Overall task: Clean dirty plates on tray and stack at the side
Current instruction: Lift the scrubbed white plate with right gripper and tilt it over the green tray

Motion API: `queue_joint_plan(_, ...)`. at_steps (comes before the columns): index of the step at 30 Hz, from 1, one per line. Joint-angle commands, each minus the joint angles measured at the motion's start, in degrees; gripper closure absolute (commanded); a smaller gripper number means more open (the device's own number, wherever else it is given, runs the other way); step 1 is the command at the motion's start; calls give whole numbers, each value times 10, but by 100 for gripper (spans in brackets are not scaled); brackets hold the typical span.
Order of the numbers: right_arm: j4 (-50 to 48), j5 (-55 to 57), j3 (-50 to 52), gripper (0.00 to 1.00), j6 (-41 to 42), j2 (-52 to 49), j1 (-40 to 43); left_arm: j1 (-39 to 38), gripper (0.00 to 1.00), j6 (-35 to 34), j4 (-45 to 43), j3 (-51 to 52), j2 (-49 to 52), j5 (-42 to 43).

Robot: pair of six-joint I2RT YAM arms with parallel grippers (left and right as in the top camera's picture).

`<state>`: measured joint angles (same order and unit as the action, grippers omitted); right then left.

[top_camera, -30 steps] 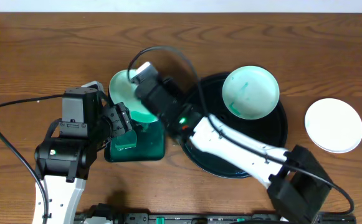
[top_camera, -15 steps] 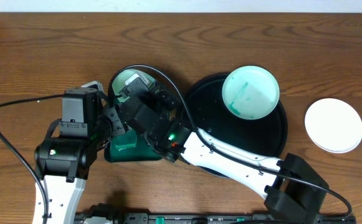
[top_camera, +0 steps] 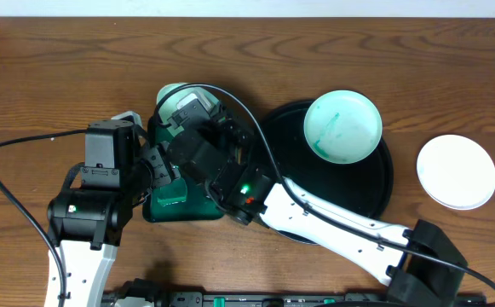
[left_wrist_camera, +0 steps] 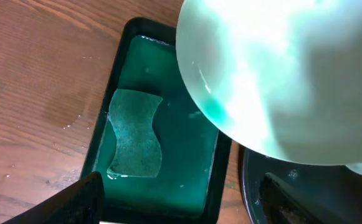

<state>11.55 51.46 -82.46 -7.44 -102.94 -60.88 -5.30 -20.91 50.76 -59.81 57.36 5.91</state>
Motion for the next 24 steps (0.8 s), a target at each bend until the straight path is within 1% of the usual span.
queue_joint_plan(1, -4, 17, -12, 99, -28, 15, 0, 3, 20, 3, 0, -13, -1, 3)
queue_joint_plan(6, -5, 21, -12, 99, -70, 15, -15, 3, 20, 3, 0, -13, -1, 3)
queue_joint_plan(13, -4, 81, -12, 99, -70, 15, -40, 3, 20, 3, 0, -13, -1, 3)
queue_joint_plan(24, -5, 83, -12, 99, -70, 15, -42, 3, 20, 3, 0, -13, -1, 3)
